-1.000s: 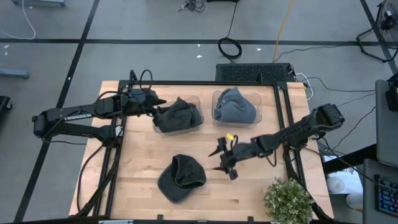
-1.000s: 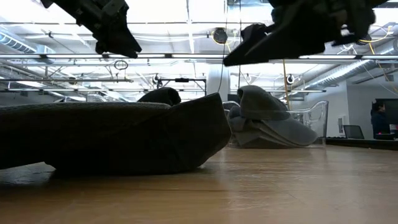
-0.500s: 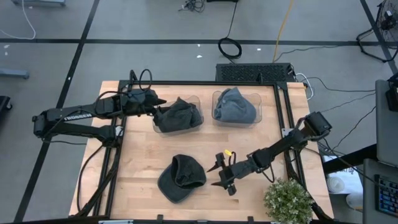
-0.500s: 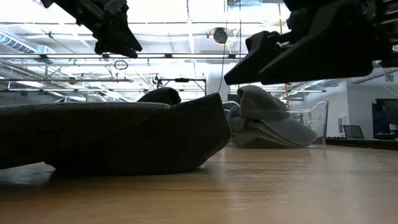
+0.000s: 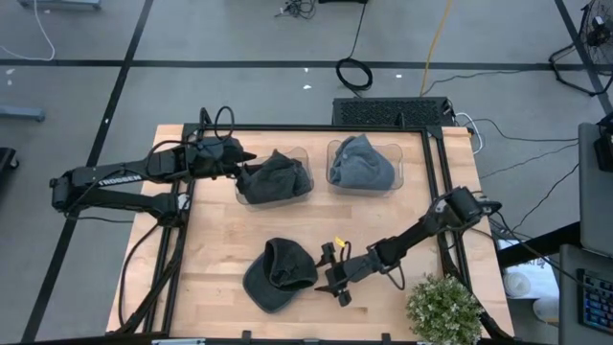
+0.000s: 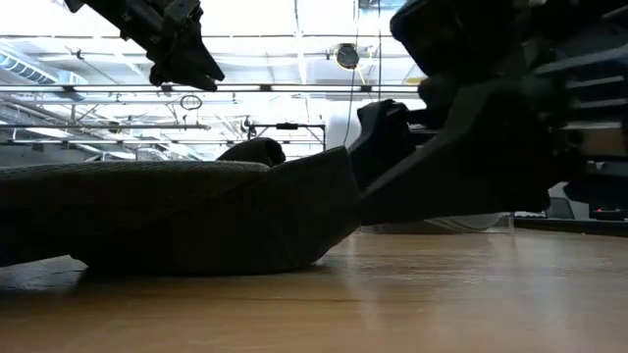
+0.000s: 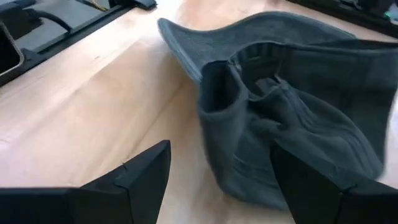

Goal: Pick & Place hat
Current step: Put the black cap into the left transparent bin

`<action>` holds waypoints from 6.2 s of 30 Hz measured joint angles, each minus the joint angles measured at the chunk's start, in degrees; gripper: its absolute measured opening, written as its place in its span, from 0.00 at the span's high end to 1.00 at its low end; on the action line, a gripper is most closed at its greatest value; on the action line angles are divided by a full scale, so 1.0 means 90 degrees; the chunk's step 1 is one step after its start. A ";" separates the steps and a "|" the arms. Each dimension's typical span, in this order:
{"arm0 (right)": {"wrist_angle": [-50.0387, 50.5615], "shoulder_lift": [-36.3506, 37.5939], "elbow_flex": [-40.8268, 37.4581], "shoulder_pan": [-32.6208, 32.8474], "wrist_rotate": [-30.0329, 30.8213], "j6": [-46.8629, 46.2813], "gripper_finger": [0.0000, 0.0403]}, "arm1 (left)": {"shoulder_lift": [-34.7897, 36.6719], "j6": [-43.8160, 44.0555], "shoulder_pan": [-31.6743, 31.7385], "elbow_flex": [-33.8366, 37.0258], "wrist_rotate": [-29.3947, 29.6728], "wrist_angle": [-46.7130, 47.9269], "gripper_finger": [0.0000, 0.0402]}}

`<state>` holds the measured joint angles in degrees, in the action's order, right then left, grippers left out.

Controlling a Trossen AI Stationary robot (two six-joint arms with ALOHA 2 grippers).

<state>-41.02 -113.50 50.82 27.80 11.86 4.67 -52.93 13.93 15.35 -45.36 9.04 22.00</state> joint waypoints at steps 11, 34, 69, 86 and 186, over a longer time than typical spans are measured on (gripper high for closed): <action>0.0071 -0.0491 0.0617 0.0079 0.0023 0.0340 0.42 | 0.0002 0.0000 0.0000 -0.0002 -0.0005 -0.0002 0.51; 0.1007 0.1972 0.0615 0.0888 0.1324 -0.0389 1.00 | 0.0002 0.0000 -0.0002 -0.0002 -0.0017 -0.0002 0.51; 1.2044 0.0912 0.5557 0.0538 0.1498 -0.2743 1.00 | 0.0002 -0.0002 -0.0002 -0.0002 -0.0012 -0.0002 0.51; 0.8741 0.0472 0.5446 0.0128 0.1391 0.1180 1.00 | 0.0002 -0.0002 0.0000 -0.0002 -0.0012 -0.0002 0.51; 0.7119 0.3295 0.0280 0.0722 0.3399 -0.4874 0.24 | 0.0002 -0.0001 -0.0002 0.0000 -0.0012 -0.0289 0.51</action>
<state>23.05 -83.85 53.35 34.30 42.45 -39.20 -52.91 13.92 15.33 -45.36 8.93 19.40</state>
